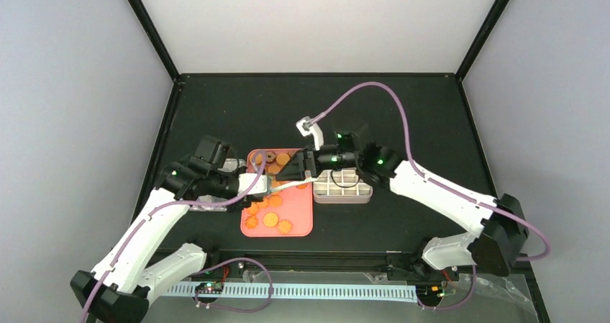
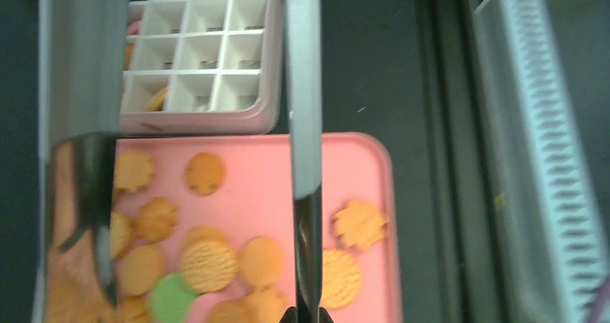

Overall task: Pack the cookies
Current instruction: Pass from the right arm to the left, then pass from the left arm to the right

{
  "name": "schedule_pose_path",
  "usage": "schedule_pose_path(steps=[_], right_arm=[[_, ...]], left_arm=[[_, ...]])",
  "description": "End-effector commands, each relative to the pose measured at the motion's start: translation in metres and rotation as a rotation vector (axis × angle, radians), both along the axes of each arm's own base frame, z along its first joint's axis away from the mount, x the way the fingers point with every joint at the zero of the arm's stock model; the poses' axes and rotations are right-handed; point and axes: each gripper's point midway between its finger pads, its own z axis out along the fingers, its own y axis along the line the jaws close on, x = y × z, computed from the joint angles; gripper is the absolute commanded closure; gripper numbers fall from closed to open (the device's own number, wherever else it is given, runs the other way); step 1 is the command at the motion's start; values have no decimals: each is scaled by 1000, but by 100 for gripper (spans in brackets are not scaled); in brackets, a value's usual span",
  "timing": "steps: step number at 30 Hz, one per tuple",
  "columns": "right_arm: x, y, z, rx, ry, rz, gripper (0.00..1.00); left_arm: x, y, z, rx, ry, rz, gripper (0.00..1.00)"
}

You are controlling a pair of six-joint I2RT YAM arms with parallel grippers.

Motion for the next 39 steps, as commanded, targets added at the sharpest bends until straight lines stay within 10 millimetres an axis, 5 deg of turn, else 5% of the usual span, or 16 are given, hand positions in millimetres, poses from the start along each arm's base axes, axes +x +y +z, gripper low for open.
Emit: schedule_pose_path(steps=[1, 5, 13, 28, 39], right_arm=[[13, -19, 14, 62, -80, -113, 12], [21, -40, 37, 177, -110, -185, 4], [20, -62, 42, 224, -175, -248, 0], [3, -41, 62, 311, -320, -79, 12], [-2, -22, 59, 306, -279, 40, 38]], left_arm=[[-19, -28, 35, -236, 350, 71, 98], [-22, -36, 44, -302, 433, 66, 99], [-15, -41, 60, -369, 423, 87, 98], [-20, -51, 68, -430, 533, 12, 98], [-21, -49, 68, -408, 522, 11, 99]])
